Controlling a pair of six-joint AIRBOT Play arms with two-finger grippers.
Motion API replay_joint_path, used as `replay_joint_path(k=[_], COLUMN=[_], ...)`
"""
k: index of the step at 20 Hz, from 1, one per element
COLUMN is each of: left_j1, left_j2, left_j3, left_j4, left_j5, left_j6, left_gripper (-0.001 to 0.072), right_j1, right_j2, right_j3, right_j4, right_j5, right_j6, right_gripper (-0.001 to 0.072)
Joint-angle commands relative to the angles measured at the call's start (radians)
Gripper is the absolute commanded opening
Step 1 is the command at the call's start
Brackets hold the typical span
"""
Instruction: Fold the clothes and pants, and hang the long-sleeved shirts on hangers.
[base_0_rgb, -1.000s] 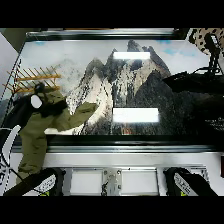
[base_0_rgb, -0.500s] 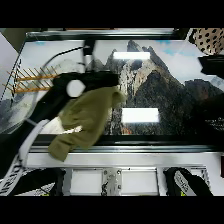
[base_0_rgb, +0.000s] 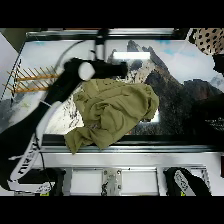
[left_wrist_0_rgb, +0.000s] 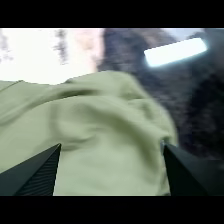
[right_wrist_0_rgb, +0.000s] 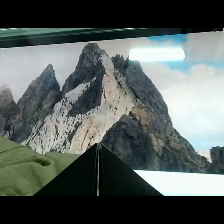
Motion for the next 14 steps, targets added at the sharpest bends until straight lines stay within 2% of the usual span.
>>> replay_joint_path(k=[1,4,7,9,14], left_j1=[0.246,0.457,0.578,0.592,0.516], left_j2=[0.075,0.093,0.045,-0.006,-0.115], left_j3=[-0.163,-0.350,-0.459,-0.485,-0.484], left_j4=[0.009,-0.006,-0.114,-0.161,-0.195], left_j5=[-0.139,-0.141,-0.101,-0.077,-0.032], left_j6=[0.000,-0.001,0.028,0.069,0.090], left_gripper=[0.0690,0.0690,0.0690,0.0690,0.0691], right_j1=[-0.002,0.000,0.000,0.000,0.000], right_j2=[-0.006,-0.024,-0.048,-0.064,-0.109], right_j3=[0.000,0.000,-0.001,-0.003,-0.008], right_j4=[-0.001,0.000,0.000,0.000,0.000], right_j5=[0.045,0.096,0.137,0.156,0.176], right_j6=[0.000,0.000,0.000,0.000,0.001], right_gripper=[0.0010,0.0009,0.0010,0.0010,0.0010])
